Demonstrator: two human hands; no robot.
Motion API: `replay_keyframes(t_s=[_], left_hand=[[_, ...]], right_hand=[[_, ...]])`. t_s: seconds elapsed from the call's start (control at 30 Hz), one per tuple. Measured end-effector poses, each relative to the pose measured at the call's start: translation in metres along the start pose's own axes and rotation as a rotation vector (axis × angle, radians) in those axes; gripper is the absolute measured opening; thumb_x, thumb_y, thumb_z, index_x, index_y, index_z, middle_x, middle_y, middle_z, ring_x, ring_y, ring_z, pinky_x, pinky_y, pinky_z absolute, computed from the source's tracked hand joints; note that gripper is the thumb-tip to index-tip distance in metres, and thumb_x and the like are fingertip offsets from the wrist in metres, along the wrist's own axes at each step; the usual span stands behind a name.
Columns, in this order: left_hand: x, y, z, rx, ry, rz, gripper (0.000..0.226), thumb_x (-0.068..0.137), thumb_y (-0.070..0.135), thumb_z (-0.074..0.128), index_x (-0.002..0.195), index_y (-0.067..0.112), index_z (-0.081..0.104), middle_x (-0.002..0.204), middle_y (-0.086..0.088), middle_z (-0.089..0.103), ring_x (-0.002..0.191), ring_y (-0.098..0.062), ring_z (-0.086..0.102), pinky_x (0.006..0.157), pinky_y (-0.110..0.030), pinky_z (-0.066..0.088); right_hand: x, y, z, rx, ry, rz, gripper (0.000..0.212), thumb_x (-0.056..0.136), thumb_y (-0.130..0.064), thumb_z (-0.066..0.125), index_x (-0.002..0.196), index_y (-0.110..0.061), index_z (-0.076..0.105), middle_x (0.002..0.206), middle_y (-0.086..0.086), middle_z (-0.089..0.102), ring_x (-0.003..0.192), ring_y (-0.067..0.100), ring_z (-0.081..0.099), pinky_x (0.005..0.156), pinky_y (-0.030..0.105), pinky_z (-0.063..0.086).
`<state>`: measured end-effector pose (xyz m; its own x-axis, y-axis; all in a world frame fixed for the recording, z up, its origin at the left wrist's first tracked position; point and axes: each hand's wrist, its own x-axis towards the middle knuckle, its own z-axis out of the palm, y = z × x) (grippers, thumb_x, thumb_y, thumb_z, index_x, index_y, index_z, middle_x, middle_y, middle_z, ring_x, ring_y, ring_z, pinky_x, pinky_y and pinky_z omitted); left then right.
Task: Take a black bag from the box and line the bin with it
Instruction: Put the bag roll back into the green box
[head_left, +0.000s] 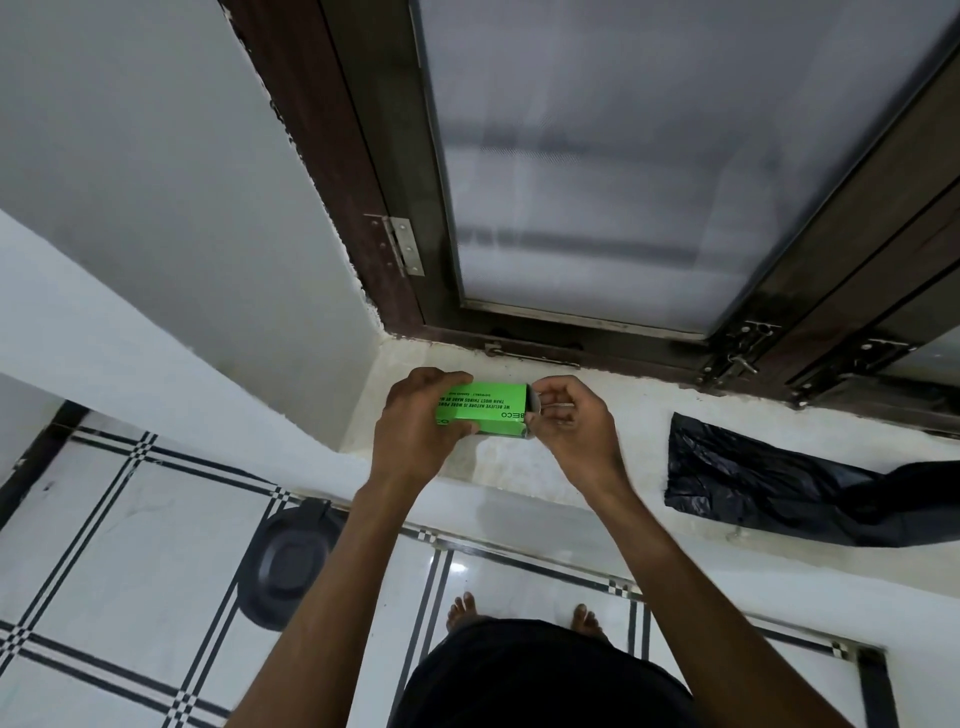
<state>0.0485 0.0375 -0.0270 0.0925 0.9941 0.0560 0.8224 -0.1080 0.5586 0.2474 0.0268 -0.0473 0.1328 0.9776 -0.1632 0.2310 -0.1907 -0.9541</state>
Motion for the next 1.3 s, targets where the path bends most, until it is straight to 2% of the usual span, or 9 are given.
replay_keyframes(t_s=[0.2, 0.37, 0.5, 0.67, 0.9, 1.0, 1.07, 1.17, 1.3], left_hand=[[-0.001, 0.000, 0.002, -0.001, -0.013, -0.031, 0.059, 0.074, 0.026, 0.083, 0.128, 0.030, 0.060, 0.125, 0.002, 0.057, 0.111, -0.023, 0.054, 0.087, -0.034, 0.050], [0.000, 0.003, 0.004, 0.012, -0.018, -0.060, 0.059, 0.074, 0.023, 0.083, 0.128, 0.028, 0.060, 0.126, -0.001, 0.056, 0.114, -0.025, 0.052, 0.087, -0.033, 0.048], [-0.001, 0.006, 0.005, 0.029, -0.020, -0.083, 0.059, 0.076, 0.023, 0.082, 0.130, 0.029, 0.058, 0.128, 0.000, 0.055, 0.117, -0.026, 0.050, 0.086, -0.029, 0.042], [-0.001, 0.011, 0.003, 0.058, -0.021, -0.103, 0.059, 0.077, 0.023, 0.081, 0.131, 0.030, 0.058, 0.130, 0.000, 0.054, 0.117, -0.026, 0.047, 0.083, -0.034, 0.046], [-0.002, 0.016, 0.002, 0.066, -0.023, -0.126, 0.059, 0.078, 0.021, 0.080, 0.131, 0.031, 0.057, 0.130, 0.001, 0.052, 0.117, -0.028, 0.045, 0.081, -0.036, 0.048], [-0.001, 0.015, 0.001, 0.069, -0.039, -0.120, 0.059, 0.077, 0.023, 0.081, 0.131, 0.031, 0.057, 0.129, 0.001, 0.052, 0.117, -0.028, 0.045, 0.082, -0.036, 0.048], [-0.002, 0.014, 0.000, 0.070, -0.046, -0.120, 0.059, 0.077, 0.023, 0.081, 0.131, 0.030, 0.057, 0.129, 0.000, 0.052, 0.117, -0.028, 0.045, 0.082, -0.036, 0.048], [-0.001, 0.015, -0.001, 0.090, -0.059, -0.105, 0.060, 0.076, 0.024, 0.082, 0.130, 0.029, 0.058, 0.128, -0.002, 0.052, 0.116, -0.029, 0.046, 0.083, -0.037, 0.049], [0.000, 0.015, -0.004, 0.101, -0.076, -0.100, 0.061, 0.075, 0.027, 0.083, 0.131, 0.029, 0.058, 0.126, -0.003, 0.053, 0.112, -0.029, 0.046, 0.083, -0.039, 0.051]], right_hand=[[-0.002, -0.005, 0.007, 0.053, 0.052, 0.030, 0.032, 0.083, 0.004, 0.071, 0.104, -0.016, 0.059, 0.091, -0.004, 0.061, 0.083, 0.010, 0.061, 0.061, 0.015, 0.055], [-0.009, -0.003, 0.015, 0.101, 0.069, 0.028, 0.036, 0.088, 0.004, 0.065, 0.112, -0.021, 0.058, 0.094, -0.006, 0.065, 0.089, 0.009, 0.065, 0.070, 0.016, 0.057], [-0.012, 0.002, 0.006, 0.190, -0.023, 0.064, 0.043, 0.090, 0.006, 0.063, 0.126, -0.018, 0.060, 0.104, 0.001, 0.068, 0.098, 0.012, 0.068, 0.080, 0.023, 0.059], [-0.011, 0.004, -0.006, 0.269, -0.116, 0.072, 0.049, 0.089, 0.013, 0.060, 0.130, -0.014, 0.060, 0.111, 0.005, 0.070, 0.105, 0.013, 0.068, 0.085, 0.027, 0.059], [-0.012, 0.008, 0.006, 0.310, -0.003, 0.101, 0.039, 0.085, 0.010, 0.067, 0.113, -0.018, 0.066, 0.100, 0.006, 0.071, 0.095, 0.017, 0.069, 0.079, 0.025, 0.059], [-0.011, 0.010, 0.005, 0.304, -0.003, 0.106, 0.035, 0.084, 0.011, 0.067, 0.109, -0.014, 0.065, 0.102, 0.006, 0.069, 0.095, 0.020, 0.068, 0.079, 0.028, 0.059], [-0.011, 0.009, 0.006, 0.279, -0.008, 0.096, 0.030, 0.083, 0.011, 0.068, 0.103, -0.011, 0.064, 0.097, 0.007, 0.069, 0.088, 0.017, 0.066, 0.080, 0.030, 0.059], [-0.008, 0.006, 0.006, 0.203, -0.035, 0.063, 0.026, 0.080, 0.012, 0.069, 0.097, -0.007, 0.063, 0.088, 0.005, 0.068, 0.081, 0.014, 0.065, 0.076, 0.028, 0.059], [0.001, 0.002, 0.002, 0.099, -0.079, 0.027, 0.024, 0.079, 0.011, 0.069, 0.086, -0.011, 0.063, 0.083, 0.001, 0.067, 0.082, 0.014, 0.065, 0.069, 0.025, 0.057]])
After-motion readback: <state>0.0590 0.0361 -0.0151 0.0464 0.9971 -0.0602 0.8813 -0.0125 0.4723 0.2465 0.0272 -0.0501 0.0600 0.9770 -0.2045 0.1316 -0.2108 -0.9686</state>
